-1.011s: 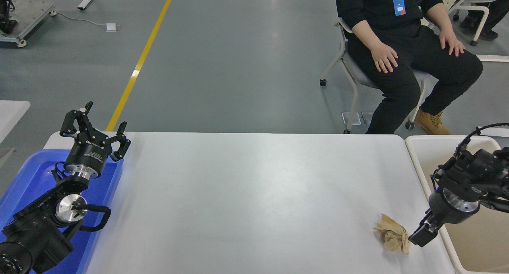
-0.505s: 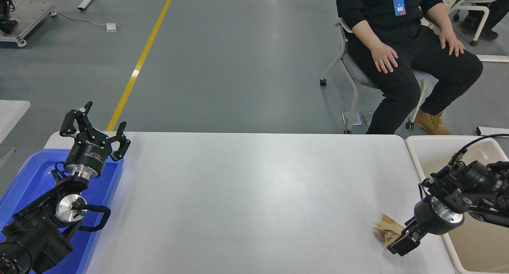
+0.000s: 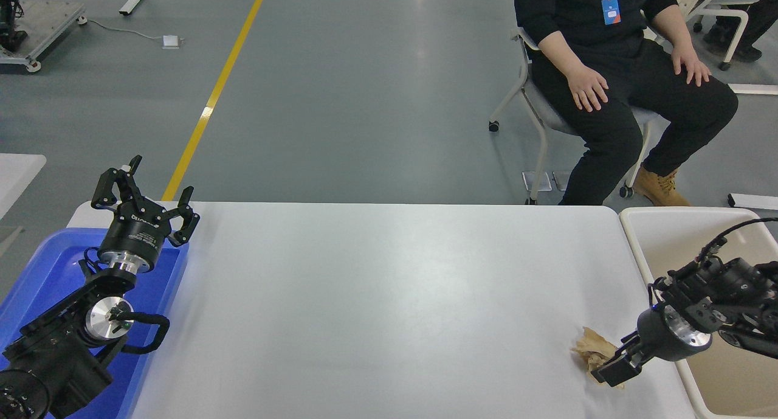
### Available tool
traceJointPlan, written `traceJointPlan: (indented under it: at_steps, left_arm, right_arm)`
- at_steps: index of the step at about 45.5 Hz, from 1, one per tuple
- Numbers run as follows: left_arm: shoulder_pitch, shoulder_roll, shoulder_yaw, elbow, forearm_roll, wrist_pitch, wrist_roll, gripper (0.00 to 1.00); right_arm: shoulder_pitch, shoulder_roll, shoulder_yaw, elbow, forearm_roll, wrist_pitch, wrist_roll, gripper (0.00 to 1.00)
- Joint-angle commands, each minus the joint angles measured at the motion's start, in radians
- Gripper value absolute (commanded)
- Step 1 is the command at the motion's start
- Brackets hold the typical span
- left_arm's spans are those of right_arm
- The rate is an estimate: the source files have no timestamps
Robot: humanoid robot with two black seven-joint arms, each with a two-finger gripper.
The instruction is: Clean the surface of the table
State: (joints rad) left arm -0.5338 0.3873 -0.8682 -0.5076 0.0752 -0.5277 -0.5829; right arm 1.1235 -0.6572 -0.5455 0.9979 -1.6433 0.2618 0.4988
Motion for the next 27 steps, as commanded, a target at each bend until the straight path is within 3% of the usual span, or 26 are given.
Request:
traceJointPlan:
  at_steps: [1, 11, 27]
  left_arm:
    - [0.000, -0.001, 0.000, 0.000, 0.000, 0.000, 0.000, 1.00]
    - [0.000, -0.001, 0.000, 0.000, 0.000, 0.000, 0.000, 1.00]
    - [0.000, 0.001, 0.000, 0.000, 0.000, 0.000, 0.000, 1.00]
  right_arm:
    - [-0.027, 0.002, 0.004, -0.018, 0.000, -0.016, 0.000, 1.00]
    - [-0.090, 0.031, 0.006, -0.102, 0.005, -0.082, 0.000, 1.00]
    - [-0.111, 0.037, 0.026, -0.111, 0.063, -0.085, 0.001, 0.99]
